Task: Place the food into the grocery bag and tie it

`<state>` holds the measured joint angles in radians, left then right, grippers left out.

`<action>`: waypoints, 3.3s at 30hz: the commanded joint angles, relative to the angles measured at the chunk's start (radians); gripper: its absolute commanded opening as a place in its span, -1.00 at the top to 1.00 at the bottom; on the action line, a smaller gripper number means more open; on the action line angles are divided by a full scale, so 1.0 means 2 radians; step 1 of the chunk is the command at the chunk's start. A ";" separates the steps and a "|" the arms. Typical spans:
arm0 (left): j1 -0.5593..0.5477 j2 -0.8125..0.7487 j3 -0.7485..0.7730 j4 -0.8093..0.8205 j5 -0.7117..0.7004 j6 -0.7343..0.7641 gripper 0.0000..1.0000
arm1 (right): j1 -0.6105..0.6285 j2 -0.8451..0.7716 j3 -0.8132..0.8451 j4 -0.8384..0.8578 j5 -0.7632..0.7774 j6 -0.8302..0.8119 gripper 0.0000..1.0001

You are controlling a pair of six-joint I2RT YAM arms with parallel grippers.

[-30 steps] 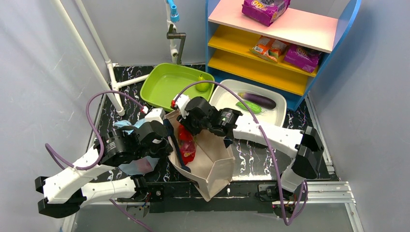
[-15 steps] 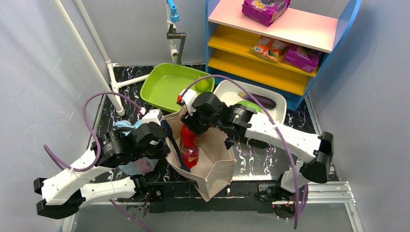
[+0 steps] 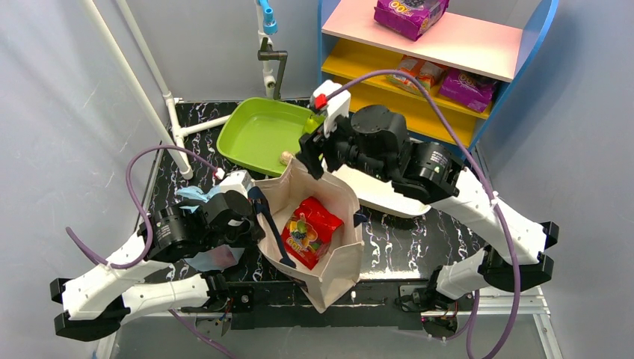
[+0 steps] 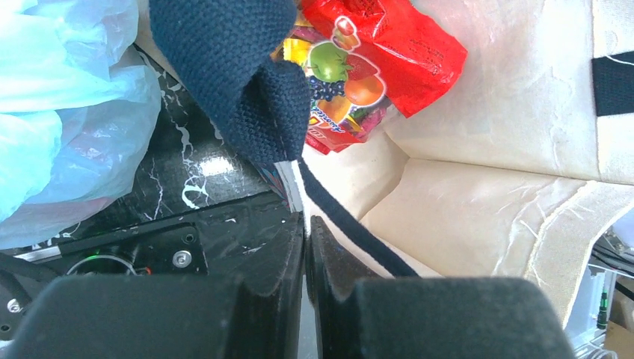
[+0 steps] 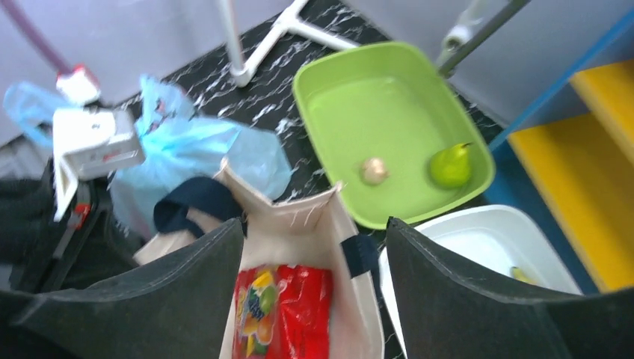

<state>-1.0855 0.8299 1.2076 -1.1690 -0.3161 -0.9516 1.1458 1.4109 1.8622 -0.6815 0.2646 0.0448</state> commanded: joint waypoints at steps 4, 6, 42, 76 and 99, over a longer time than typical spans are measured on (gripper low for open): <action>0.002 -0.026 -0.020 0.007 -0.007 -0.018 1.00 | -0.051 0.077 0.176 -0.020 0.098 0.027 -0.56; 0.002 -0.028 -0.022 0.004 -0.015 -0.025 1.00 | -0.075 0.105 0.245 -0.036 0.104 0.041 -0.57; 0.002 0.044 -0.028 0.040 -0.031 0.064 1.00 | -0.515 0.233 0.333 0.084 -0.128 0.278 -0.50; 0.062 0.087 -0.013 0.062 -0.014 0.157 1.00 | -0.536 0.315 0.307 0.090 -0.142 0.307 0.31; 0.071 0.077 -0.016 0.065 0.009 0.147 1.00 | -0.533 0.221 0.257 0.094 -0.269 0.289 0.97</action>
<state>-0.9569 1.0008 1.1782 -0.9951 -0.2752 -0.6567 0.0696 1.9560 2.3985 -0.4683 -0.1688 0.6479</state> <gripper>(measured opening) 0.014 0.031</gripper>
